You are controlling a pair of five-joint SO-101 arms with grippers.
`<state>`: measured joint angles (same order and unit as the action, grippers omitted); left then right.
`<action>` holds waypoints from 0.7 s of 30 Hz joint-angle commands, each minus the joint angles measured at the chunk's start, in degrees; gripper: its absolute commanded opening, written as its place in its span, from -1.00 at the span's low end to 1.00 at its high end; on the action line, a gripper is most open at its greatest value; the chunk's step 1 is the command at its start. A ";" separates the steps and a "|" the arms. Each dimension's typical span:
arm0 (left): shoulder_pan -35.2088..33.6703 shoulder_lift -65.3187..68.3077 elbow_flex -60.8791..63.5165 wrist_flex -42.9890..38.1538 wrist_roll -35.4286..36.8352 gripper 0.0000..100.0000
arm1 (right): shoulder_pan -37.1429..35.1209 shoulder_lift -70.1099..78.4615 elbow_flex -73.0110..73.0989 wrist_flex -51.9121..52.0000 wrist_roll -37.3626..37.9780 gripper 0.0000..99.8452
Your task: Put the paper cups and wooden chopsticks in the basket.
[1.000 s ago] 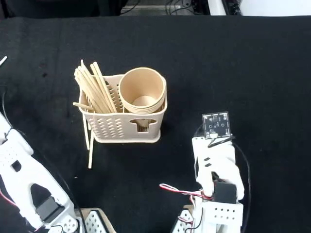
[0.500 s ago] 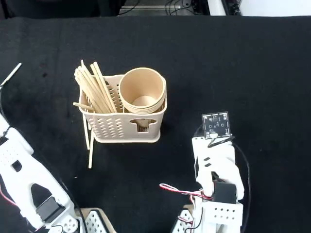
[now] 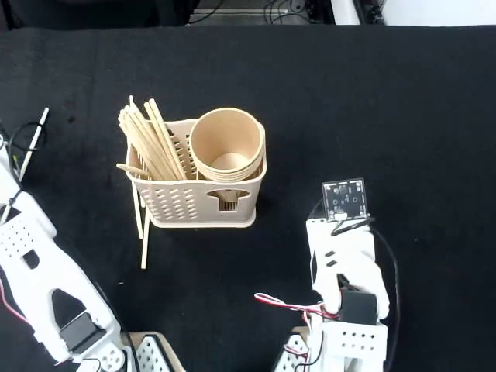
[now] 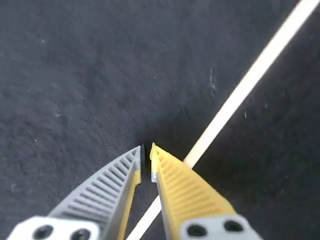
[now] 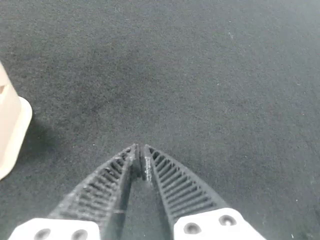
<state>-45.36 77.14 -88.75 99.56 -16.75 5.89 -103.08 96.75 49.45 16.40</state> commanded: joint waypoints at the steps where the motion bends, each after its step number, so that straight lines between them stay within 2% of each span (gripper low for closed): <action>1: 1.19 -4.31 5.76 1.49 -3.25 -0.88 | 0.62 -0.22 -0.04 0.09 0.18 -0.95; 7: 1.63 -18.37 11.21 1.49 -3.08 -0.88 | 0.70 -0.22 -0.04 0.09 0.18 -0.95; 13: 5.49 -31.03 16.48 1.23 -3.78 -0.87 | 0.79 -0.22 -0.04 0.09 0.18 -0.95; 15: 7.08 -31.38 18.07 1.14 -7.12 -0.76 | 0.79 -0.22 -0.04 0.09 0.18 -0.95; 19: 6.64 -28.84 20.26 -4.13 -15.30 -0.35 | 0.79 -0.22 -0.04 0.09 0.18 -0.95; 21: 5.58 -26.20 20.97 -8.18 -16.35 -0.30 | 0.79 -0.22 -0.04 0.09 0.18 -0.95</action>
<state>-38.77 49.89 -68.44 97.80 -29.49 5.89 -103.08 96.75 49.45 16.40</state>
